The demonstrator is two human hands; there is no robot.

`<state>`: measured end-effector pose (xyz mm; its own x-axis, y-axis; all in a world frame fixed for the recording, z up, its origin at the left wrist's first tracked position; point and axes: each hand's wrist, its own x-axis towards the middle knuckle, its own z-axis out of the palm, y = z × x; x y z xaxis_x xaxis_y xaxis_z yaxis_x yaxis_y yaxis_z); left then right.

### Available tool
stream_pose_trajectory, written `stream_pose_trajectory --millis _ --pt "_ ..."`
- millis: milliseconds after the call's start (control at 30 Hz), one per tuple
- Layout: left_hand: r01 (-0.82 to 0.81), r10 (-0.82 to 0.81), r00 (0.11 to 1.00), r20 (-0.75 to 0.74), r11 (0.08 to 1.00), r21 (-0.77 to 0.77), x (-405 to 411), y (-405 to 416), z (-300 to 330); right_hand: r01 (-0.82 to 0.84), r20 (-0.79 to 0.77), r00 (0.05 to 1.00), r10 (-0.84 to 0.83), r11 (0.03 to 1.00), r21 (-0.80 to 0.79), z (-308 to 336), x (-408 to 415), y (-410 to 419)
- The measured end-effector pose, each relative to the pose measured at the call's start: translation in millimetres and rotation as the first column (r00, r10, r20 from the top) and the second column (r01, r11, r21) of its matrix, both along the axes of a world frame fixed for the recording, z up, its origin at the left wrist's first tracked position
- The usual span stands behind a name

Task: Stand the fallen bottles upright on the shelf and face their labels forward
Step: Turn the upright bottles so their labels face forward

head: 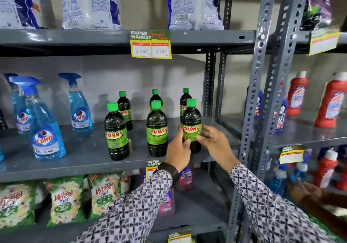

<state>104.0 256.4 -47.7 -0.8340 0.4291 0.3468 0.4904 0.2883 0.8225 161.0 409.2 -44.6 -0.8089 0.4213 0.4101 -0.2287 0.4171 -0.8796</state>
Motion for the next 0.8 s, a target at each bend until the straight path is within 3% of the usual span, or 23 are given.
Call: stream_pose_trajectory --millis 267,800 --pt "0.138 -0.139 0.990 0.002 0.984 0.112 -4 9 -2 -0.012 0.036 0.999 0.014 0.998 -0.061 0 9 21" --pt "0.097 -0.089 0.994 -0.065 0.989 0.116 -9 15 -11 0.047 -0.041 0.998 -0.045 0.998 0.049 -8 13 12"
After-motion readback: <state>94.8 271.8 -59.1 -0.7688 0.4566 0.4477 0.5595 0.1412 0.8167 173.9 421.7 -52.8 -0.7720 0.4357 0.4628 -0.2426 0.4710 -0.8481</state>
